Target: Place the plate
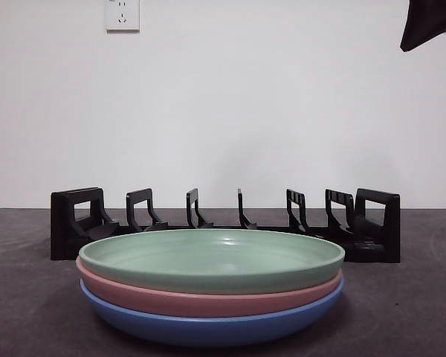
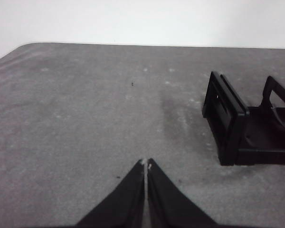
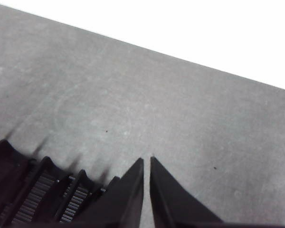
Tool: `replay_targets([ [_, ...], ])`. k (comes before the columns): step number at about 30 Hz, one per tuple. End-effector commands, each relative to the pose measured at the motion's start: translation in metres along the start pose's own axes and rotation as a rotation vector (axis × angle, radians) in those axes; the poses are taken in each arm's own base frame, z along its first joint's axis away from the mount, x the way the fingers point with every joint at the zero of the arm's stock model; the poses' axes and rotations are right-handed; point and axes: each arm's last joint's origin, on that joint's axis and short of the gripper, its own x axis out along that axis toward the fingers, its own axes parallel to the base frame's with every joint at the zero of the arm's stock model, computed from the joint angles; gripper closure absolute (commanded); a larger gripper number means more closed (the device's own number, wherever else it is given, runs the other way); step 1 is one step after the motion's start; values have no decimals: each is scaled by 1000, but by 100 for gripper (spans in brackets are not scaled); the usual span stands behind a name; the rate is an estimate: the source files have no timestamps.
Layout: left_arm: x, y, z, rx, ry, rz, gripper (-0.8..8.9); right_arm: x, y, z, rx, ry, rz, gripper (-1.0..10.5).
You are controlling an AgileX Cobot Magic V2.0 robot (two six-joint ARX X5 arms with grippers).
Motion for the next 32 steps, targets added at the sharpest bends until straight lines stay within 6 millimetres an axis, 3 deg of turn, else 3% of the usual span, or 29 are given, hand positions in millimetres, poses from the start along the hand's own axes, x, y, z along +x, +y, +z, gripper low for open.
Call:
replay_targets([
  [1,2,0,-7,-5,20,0,806,1,0,4,7,-17,-1,926],
  [13,2,0,-6,-5,19,-1,806,1,-1,8,1,-60,-8,926],
  [16,2,0,-6,-5,19,-1,806,1,-2,11,-106,-94,-26,926],
  [22,2,0,-6,-5,19,-1,806,-30,2,1,-74,-73,-73,926],
  [26,2,0,-6,-5,19,-1,806,-44,7,-55,-39,-53,-152,926],
  [30,2,0,-6,-5,19,-1,806,-62,20,-140,88,-131,-190,926],
  [32,2,0,-6,-5,19,-1,806,-67,26,-172,129,-173,-194,926],
])
